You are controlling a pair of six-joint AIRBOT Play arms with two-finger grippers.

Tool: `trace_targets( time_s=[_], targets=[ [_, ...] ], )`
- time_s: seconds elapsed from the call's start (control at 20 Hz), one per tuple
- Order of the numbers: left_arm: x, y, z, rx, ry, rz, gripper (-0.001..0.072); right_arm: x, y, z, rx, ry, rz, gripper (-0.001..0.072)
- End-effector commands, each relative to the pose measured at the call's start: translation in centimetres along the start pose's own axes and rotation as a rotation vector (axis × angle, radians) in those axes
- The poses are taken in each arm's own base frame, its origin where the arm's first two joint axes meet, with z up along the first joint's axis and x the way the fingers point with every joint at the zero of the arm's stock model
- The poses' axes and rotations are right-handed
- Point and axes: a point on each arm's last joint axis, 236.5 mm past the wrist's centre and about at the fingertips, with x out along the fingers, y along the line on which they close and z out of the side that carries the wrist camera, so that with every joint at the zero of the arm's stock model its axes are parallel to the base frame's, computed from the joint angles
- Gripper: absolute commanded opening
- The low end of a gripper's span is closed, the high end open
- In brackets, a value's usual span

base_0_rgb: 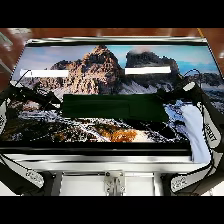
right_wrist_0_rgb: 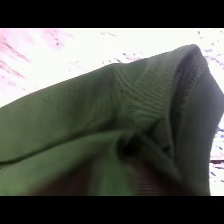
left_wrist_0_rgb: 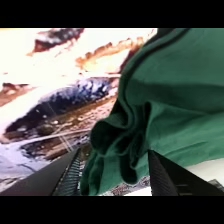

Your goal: Fold the shirts.

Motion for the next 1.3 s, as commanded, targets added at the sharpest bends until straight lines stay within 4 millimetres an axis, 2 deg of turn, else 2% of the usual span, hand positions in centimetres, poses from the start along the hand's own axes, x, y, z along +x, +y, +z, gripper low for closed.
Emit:
trace_targets(
  time_s=[0.0,0.05,0.15,0.2,0.25,0.3,0.4,0.5,0.65,0.8,0.85,0.9,0.95,1.0,1.05,1.1,1.15,1.25],
  targets=[
    [-1.0,-0.3,0.6,0.004,-0.015,0.01,0.0531,-1.4,0.9,-0.1,-0.043,0.008,0.031,0.0568],
    [-1.9,-0.9,1.3,0.022,-0.036,0.009,0.053,-2.7,0.4,0.0,-0.075,0.009,0.015,0.0576],
    [-4.0,-2.3,2.3,0.067,-0.07,0.006,0.053,-5.4,-2.3,0.0,-0.089,0.016,-0.058,0.0576],
    [-5.1,-3.0,2.7,0.09,-0.081,0.005,0.053,-6.5,-4.0,-0.1,-0.055,0.026,-0.092,0.0607],
    [-6.0,-3.7,2.9,0.112,-0.087,0.004,0.053,-7.1,-5.4,-0.8,-0.002,0.057,-0.097,0.068],
    [-6.6,-4.3,2.8,0.131,-0.084,0.004,0.0529,-7.2,-6.2,-1.7,0.038,0.097,-0.081,0.068],
    [-7.6,-5.1,2.2,0.147,-0.064,-0.001,0.0527,-6.5,-7.2,-3.5,0.091,0.179,-0.046,0.068],
    [-8.1,-6.2,1.3,0.161,-0.043,-0.023,0.0523,-4.7,-7.2,-4.3,0.119,0.213,-0.009,0.068],
    [-9.2,-7.9,0.5,0.207,-0.061,-0.021,0.0517,-1.6,-5.0,-3.9,0.16,0.203,0.123,0.068],
    [-9.7,-9.7,-0.1,0.259,-0.072,-0.031,0.0517,0.8,-3.5,-4.7,0.179,0.231,0.173,0.068],
    [-9.6,-10.5,-0.3,0.268,-0.072,-0.053,0.0517,1.3,-2.9,-5.0,0.184,0.242,0.183,0.0628],
    [-9.5,-11.6,-0.5,0.277,-0.068,-0.087,0.0517,1.5,-2.3,-5.1,0.179,0.247,0.189,0.0625],
    [-9.2,-12.6,-0.7,0.286,-0.063,-0.113,0.0517,1.4,-1.8,-5.4,0.183,0.26,0.201,0.0582],
    [-8.9,-13.6,-0.9,0.297,-0.061,-0.136,0.0517,1.2,-1.3,-5.5,0.181,0.268,0.216,0.0417],
    [-8.5,-14.6,-0.9,0.309,-0.064,-0.155,0.0502,0.7,-1.1,-5.6,0.171,0.273,0.221,0.0218],
    [-8.0,-15.7,-1.0,0.322,-0.067,-0.171,0.0397,-0.1,-0.5,-5.3,0.145,0.265,0.231,0.0098],
    [-7.2,-17.1,-1.3,0.345,-0.061,-0.194,0.0237,-1.2,0.1,-4.8,0.106,0.244,0.238,0.0063],
    [-4.8,-19.8,-2.4,0.473,-0.037,-0.223,0.0032,-4.2,1.9,-3.1,0.044,0.166,0.243,0.0063]
  ],
)
